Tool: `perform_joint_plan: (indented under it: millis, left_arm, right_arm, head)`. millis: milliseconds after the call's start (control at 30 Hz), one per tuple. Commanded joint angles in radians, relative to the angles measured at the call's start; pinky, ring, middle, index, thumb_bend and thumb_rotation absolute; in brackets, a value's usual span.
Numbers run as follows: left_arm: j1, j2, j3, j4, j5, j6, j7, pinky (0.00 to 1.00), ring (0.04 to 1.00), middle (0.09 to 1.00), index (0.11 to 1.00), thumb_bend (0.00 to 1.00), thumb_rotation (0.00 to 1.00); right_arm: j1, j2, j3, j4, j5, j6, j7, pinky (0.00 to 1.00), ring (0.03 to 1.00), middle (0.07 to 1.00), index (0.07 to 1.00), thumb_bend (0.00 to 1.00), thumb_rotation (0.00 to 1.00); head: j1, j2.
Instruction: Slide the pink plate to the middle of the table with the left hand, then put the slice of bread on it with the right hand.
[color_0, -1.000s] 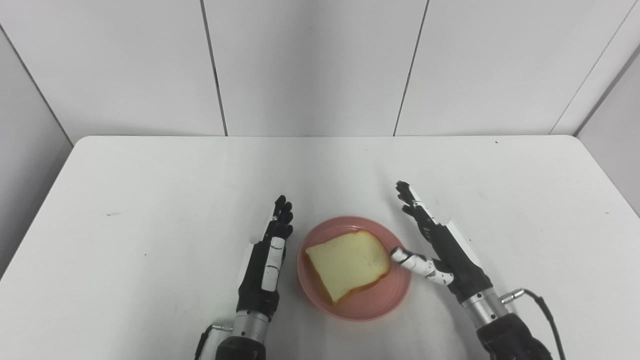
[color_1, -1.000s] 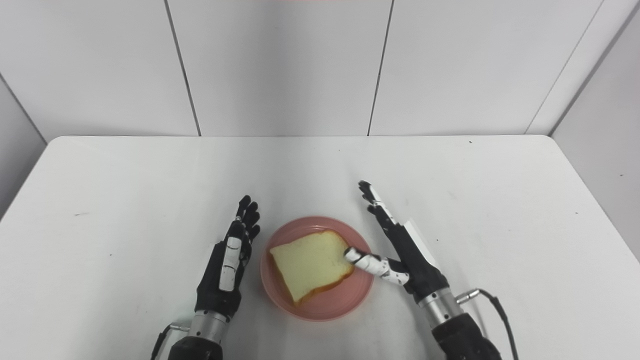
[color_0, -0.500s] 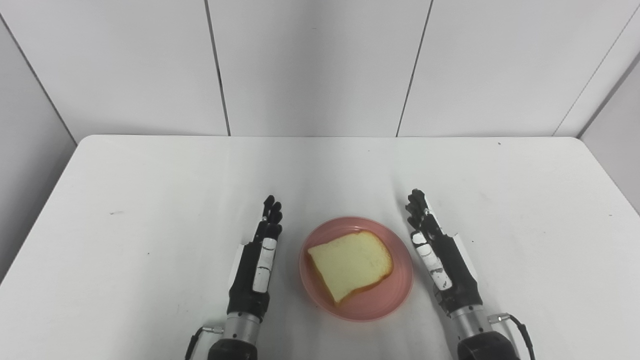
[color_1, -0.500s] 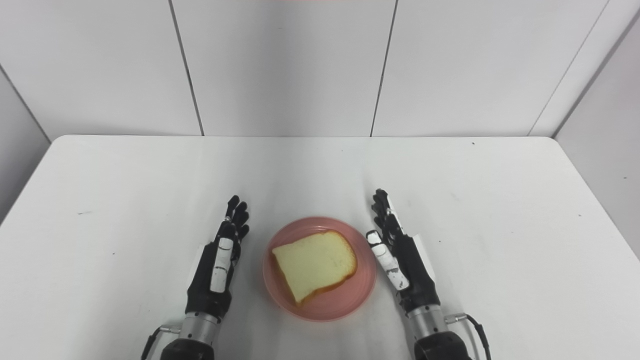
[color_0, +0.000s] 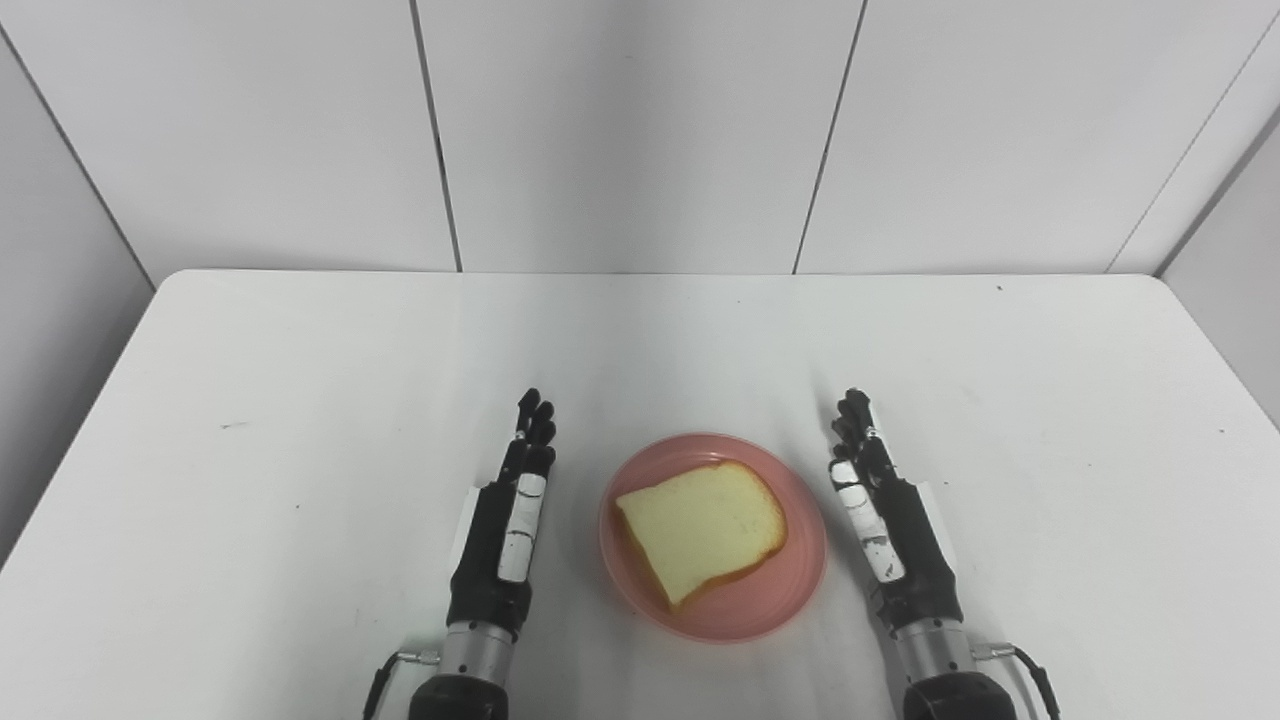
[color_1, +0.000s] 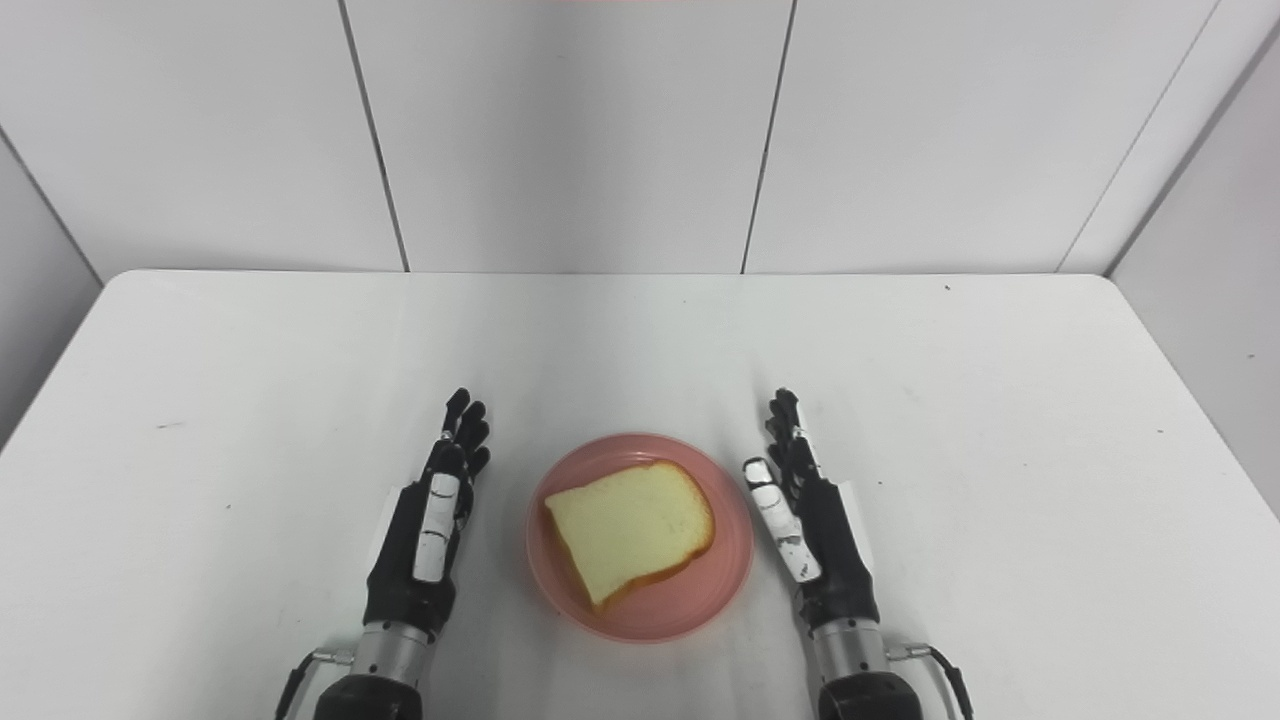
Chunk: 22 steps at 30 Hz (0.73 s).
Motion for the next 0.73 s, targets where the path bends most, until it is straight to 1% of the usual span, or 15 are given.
perform_joint_plan:
  millis: [0, 100, 167, 300, 400, 467, 533, 600, 700]
  left_arm:
    - [0.017, 0.017, 0.007, 0.018, -0.002, -0.011, -0.006, 1.0, 1.0, 1.0, 1.0, 0.71, 0.99]
    - [0.014, 0.02, 0.001, 0.02, -0.018, 0.001, -0.028, 1.0, 1.0, 1.0, 1.0, 0.71, 1.0]
    - [0.013, 0.021, 0.0, 0.021, -0.026, 0.005, -0.037, 1.0, 1.0, 1.0, 1.0, 0.71, 1.0]
    - [0.007, 0.02, -0.001, 0.017, -0.056, 0.04, -0.057, 1.0, 1.0, 1.0, 1.0, 0.69, 0.99]
    - [0.005, 0.023, -0.003, 0.019, -0.034, 0.038, -0.05, 1.0, 1.0, 1.0, 1.0, 0.68, 1.0]
    - [0.005, 0.02, 0.0, 0.021, -0.033, 0.038, -0.044, 1.0, 1.0, 1.0, 1.0, 0.7, 1.0]
    - [0.004, 0.02, 0.001, 0.02, -0.033, 0.048, -0.043, 1.0, 1.0, 1.0, 1.0, 0.71, 1.0]
    - [0.006, 0.02, 0.003, 0.009, -0.039, 0.065, -0.046, 1.0, 1.0, 1.0, 1.0, 0.72, 1.0]
    - [0.004, 0.02, 0.009, 0.009, -0.058, 0.054, -0.055, 1.0, 1.0, 1.0, 1.0, 0.7, 0.99]
  right_arm:
    - [-0.012, 0.008, -0.012, -0.014, 0.027, -0.014, -0.008, 1.0, 1.0, 1.0, 1.0, 0.71, 0.89]
    - [-0.012, 0.009, -0.022, -0.02, 0.053, 0.0, -0.009, 1.0, 1.0, 1.0, 1.0, 0.71, 0.89]
    - [-0.013, 0.008, -0.025, -0.019, 0.062, -0.002, -0.01, 1.0, 1.0, 1.0, 1.0, 0.71, 0.89]
    - [-0.019, 0.006, -0.031, -0.01, 0.066, -0.013, -0.013, 1.0, 1.0, 1.0, 1.0, 0.71, 0.9]
    - [-0.017, 0.009, -0.031, -0.01, 0.067, -0.016, -0.014, 1.0, 1.0, 1.0, 1.0, 0.7, 0.9]
    - [-0.016, 0.009, -0.029, -0.006, 0.069, -0.02, -0.012, 1.0, 1.0, 1.0, 1.0, 0.71, 0.9]
    - [-0.014, 0.007, -0.027, -0.001, 0.075, -0.026, -0.006, 1.0, 1.0, 1.0, 1.0, 0.71, 0.88]
    - [-0.01, 0.005, -0.023, -0.007, 0.077, -0.021, -0.001, 1.0, 1.0, 1.0, 1.0, 0.71, 0.87]
    - [-0.007, -0.007, -0.011, -0.024, 0.07, 0.006, 0.013, 1.0, 1.0, 1.0, 1.0, 0.71, 0.87]
  head:
    - [0.003, 0.0]
    - [0.008, 0.001]
    - [0.008, 0.001]
    - [0.011, -0.005]
    - [0.011, -0.005]
    - [0.008, -0.008]
    - [0.008, -0.001]
    - [0.01, 0.002]
    - [0.01, 0.005]
